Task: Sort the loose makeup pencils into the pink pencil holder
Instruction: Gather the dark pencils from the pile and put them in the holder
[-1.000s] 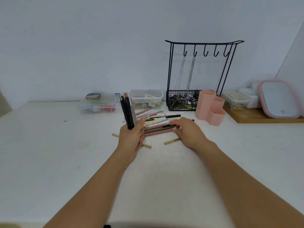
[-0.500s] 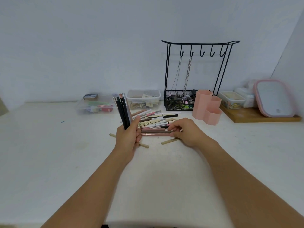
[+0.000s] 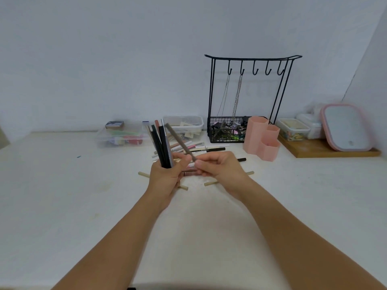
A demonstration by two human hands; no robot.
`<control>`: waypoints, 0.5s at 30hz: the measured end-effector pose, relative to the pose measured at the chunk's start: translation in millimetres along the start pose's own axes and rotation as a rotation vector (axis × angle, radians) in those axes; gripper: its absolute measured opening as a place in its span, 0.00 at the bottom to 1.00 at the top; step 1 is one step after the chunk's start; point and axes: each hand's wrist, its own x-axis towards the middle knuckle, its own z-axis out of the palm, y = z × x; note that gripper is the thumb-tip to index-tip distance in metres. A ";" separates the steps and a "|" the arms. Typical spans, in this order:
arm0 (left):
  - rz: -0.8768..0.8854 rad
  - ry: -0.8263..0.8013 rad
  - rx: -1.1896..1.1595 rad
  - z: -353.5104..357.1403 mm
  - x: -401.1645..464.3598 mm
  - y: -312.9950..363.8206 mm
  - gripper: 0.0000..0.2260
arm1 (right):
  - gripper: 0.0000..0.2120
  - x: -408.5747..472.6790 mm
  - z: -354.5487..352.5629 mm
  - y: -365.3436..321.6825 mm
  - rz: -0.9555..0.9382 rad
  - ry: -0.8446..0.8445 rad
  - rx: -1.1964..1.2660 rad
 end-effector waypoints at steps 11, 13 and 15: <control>-0.009 0.025 0.149 -2.8 7.4 -11.0 0.15 | 0.02 -1.8 24.8 8.8 -0.140 -0.041 -0.218; -0.014 0.050 0.158 -4.0 8.8 -10.7 0.14 | 0.02 1.8 17.5 5.1 -0.157 -0.035 -0.245; -0.015 0.084 0.157 -5.8 10.7 -9.5 0.14 | 0.03 10.9 2.5 5.1 -0.179 0.116 -0.401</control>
